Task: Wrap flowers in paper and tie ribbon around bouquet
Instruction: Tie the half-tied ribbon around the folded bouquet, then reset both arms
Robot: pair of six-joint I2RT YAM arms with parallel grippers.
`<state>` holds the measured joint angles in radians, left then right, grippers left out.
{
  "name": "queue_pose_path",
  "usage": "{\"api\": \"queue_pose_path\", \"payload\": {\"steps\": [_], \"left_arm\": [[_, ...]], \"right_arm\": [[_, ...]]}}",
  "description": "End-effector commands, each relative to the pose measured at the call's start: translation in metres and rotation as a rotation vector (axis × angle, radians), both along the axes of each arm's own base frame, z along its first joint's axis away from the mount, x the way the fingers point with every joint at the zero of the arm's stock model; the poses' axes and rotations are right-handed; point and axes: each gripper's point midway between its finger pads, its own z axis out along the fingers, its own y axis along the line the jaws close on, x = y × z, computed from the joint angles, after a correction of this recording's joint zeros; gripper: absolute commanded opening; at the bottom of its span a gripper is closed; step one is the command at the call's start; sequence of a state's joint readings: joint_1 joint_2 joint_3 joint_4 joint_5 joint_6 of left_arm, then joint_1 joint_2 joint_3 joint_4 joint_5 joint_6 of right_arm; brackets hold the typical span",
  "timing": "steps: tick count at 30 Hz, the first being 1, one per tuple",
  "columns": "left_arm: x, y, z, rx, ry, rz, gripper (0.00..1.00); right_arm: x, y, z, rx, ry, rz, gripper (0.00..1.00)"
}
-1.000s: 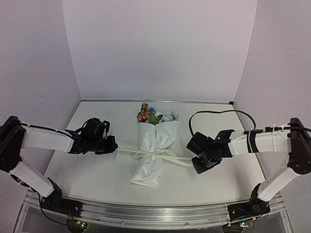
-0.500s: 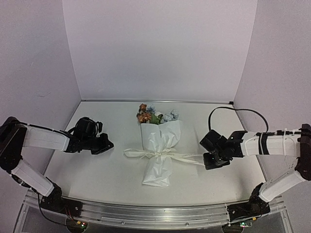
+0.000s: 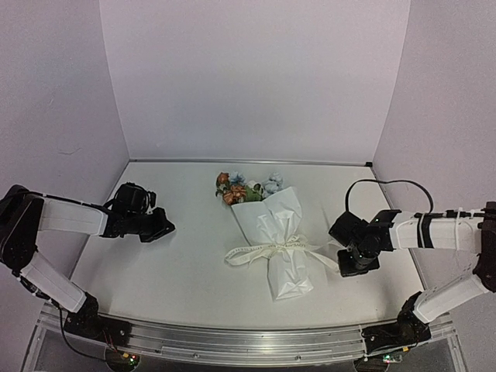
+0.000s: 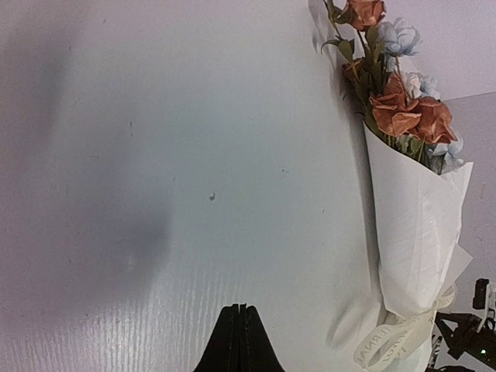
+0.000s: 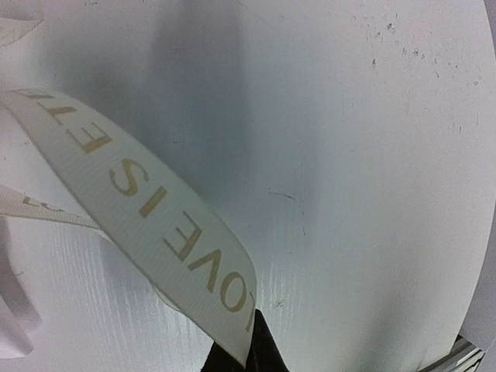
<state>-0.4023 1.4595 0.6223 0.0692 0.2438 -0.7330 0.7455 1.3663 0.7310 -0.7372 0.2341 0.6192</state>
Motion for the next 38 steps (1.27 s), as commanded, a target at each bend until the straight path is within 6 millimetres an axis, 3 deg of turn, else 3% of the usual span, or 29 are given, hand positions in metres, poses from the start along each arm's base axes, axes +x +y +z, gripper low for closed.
{"api": "queue_pose_path", "payload": {"steps": [1, 2, 4, 6, 7, 10, 12, 14, 15, 21, 25, 32, 38], "left_arm": [[0.008, -0.022, 0.019, -0.075, -0.039, -0.083, 0.00], [0.007, -0.026, 0.021, -0.073, -0.042, -0.098, 0.02], [0.005, -0.036, 0.030, -0.057, -0.068, -0.138, 0.16], [0.004, -0.045, 0.042, -0.025, -0.106, -0.166, 0.28], [0.004, -0.049, 0.050, -0.006, -0.132, -0.179, 0.37], [0.003, -0.060, 0.072, 0.033, -0.192, -0.209, 0.57], [0.003, -0.067, 0.088, 0.045, -0.233, -0.230, 0.65], [0.003, -0.072, 0.103, 0.041, -0.274, -0.252, 0.96], [0.003, -0.075, 0.113, 0.038, -0.300, -0.264, 0.99], [0.007, -0.073, 0.164, 0.049, -0.431, -0.269, 1.00], [0.015, -0.064, 0.180, 0.099, -0.443, -0.220, 1.00], [0.018, -0.051, 0.201, 0.122, -0.497, -0.157, 1.00], [0.020, -0.047, 0.202, 0.151, -0.500, -0.147, 1.00]], "right_arm": [[0.006, 0.011, 0.017, 0.028, -0.028, 0.001, 0.15], [0.006, 0.011, 0.022, 0.010, -0.042, 0.012, 0.27], [0.007, 0.011, 0.034, -0.014, -0.073, 0.035, 0.50], [0.008, 0.011, 0.046, -0.011, -0.112, 0.045, 0.95], [0.009, 0.010, 0.051, -0.006, -0.126, 0.043, 0.98], [0.012, 0.005, 0.068, 0.003, -0.186, 0.038, 0.98], [0.014, 0.004, 0.080, 0.015, -0.223, 0.045, 0.98], [0.016, 0.003, 0.091, 0.026, -0.255, 0.047, 0.98], [0.017, 0.003, 0.097, 0.034, -0.273, 0.050, 0.98], [0.026, -0.012, 0.137, 0.041, -0.436, 0.005, 0.98], [0.028, -0.019, 0.152, 0.034, -0.490, -0.003, 0.98], [0.026, -0.021, 0.156, 0.043, -0.502, 0.002, 0.98], [0.025, -0.022, 0.154, 0.040, -0.501, 0.003, 0.98]]}}
